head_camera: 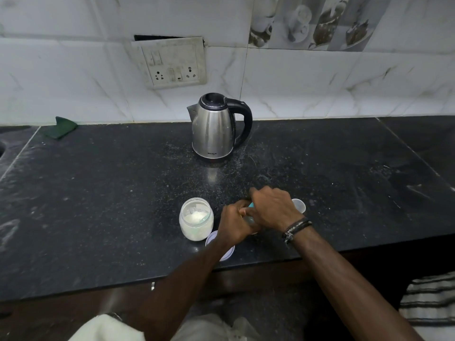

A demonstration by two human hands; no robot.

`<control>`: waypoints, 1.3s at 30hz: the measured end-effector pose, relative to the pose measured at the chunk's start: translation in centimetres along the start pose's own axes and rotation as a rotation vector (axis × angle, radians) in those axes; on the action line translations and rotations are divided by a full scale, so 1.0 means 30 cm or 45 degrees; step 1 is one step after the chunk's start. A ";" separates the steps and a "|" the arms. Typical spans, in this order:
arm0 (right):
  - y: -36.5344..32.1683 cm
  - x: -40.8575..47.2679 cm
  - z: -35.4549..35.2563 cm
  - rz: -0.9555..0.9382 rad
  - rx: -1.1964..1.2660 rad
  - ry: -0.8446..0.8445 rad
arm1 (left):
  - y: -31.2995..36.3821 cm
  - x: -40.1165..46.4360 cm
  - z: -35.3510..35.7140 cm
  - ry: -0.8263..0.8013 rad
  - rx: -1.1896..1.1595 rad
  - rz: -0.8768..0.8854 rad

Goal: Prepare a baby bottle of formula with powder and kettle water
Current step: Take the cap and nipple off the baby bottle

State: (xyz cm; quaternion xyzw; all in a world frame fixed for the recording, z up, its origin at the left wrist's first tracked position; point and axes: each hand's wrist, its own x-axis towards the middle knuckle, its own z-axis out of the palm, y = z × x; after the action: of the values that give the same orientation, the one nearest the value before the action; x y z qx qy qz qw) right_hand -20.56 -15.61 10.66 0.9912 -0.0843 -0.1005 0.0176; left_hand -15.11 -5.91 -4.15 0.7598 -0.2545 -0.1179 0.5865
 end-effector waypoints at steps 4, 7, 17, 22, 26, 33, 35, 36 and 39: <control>-0.021 -0.007 -0.004 -0.018 -0.056 0.014 | -0.016 0.005 0.003 -0.007 0.021 0.000; 0.003 -0.010 -0.018 -0.052 0.031 -0.002 | -0.009 0.001 0.004 0.015 -0.011 0.014; 0.229 -0.041 0.004 0.057 0.461 0.126 | -0.013 -0.006 0.015 0.035 -0.053 -0.014; 0.261 -0.056 0.123 0.137 0.474 0.039 | -0.021 -0.003 0.014 0.030 -0.033 0.005; 0.240 -0.065 0.206 0.166 0.431 -0.033 | -0.022 -0.005 0.014 0.014 -0.032 -0.008; 0.210 -0.062 0.282 0.214 0.382 -0.020 | -0.025 -0.008 0.014 0.009 -0.017 -0.034; 0.205 -0.060 0.287 0.211 0.362 -0.015 | -0.020 -0.009 0.013 0.011 -0.007 -0.027; 0.205 -0.059 0.288 0.211 0.343 -0.017 | -0.016 -0.010 0.012 0.014 0.000 -0.024; 0.208 -0.061 0.286 0.198 0.290 -0.011 | -0.003 -0.016 0.009 0.015 0.025 -0.015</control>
State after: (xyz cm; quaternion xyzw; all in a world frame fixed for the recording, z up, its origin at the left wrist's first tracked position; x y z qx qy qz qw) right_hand -25.09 -21.59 2.96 0.9768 -0.1719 -0.0929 -0.0877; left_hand -15.63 -5.86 -4.37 0.7677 -0.2478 -0.1144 0.5798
